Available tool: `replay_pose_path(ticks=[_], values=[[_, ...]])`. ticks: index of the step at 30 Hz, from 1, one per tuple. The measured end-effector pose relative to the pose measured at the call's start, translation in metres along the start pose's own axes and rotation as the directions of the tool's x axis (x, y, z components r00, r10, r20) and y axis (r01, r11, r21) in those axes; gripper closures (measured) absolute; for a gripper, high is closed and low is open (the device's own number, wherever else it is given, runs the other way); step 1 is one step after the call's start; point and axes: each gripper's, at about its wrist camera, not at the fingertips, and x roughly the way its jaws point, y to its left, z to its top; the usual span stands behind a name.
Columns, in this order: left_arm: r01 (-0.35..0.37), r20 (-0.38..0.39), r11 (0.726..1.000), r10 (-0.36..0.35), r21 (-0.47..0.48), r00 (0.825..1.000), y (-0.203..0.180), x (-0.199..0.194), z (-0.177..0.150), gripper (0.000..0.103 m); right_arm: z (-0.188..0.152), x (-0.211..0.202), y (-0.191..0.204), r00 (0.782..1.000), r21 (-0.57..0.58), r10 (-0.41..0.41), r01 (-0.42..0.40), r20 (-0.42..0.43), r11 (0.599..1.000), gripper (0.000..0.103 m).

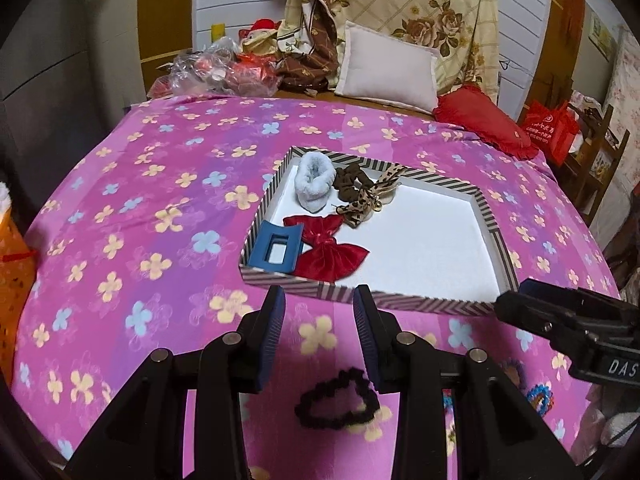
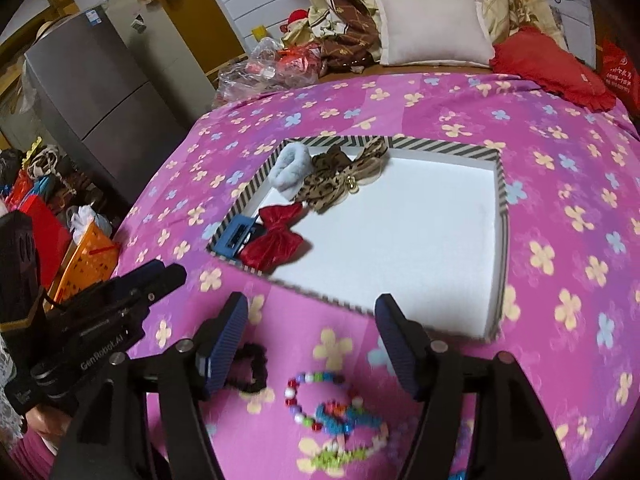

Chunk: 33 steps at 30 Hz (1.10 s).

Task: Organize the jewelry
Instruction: 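Move both tools back toward the black scrunchie and bead bracelets on the bed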

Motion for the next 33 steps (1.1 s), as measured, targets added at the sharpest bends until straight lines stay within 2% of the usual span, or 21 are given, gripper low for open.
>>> replay_pose_path(ticks=[7, 17, 25, 33], values=[[-0.015, 0.004, 1.0, 0.015, 0.004, 1.0, -0.007, -0.015, -0.021, 0.061, -0.032, -0.027, -0.001, 1.0, -0.022, -0.025, 0.025, 0.019, 0.999, 0.033], [0.004, -0.034, 1.0, -0.005, -0.015, 0.999, -0.006, -0.025, -0.048, 0.061, -0.066, -0.048, -0.014, 0.999, -0.025, -0.043, 0.043, 0.006, 0.999, 0.033], [0.052, -0.105, 0.994, -0.062, -0.095, 0.993, 0.014, -0.022, -0.07, 0.061, -0.088, -0.059, -0.028, 0.998, -0.024, -0.06, 0.06, -0.001, 0.998, 0.033], [0.04, -0.174, 0.982, -0.073, -0.187, 0.982, 0.036, 0.0, -0.085, 0.06, -0.105, -0.05, -0.029, 0.996, -0.087, -0.082, 0.08, -0.028, 0.993, 0.034]])
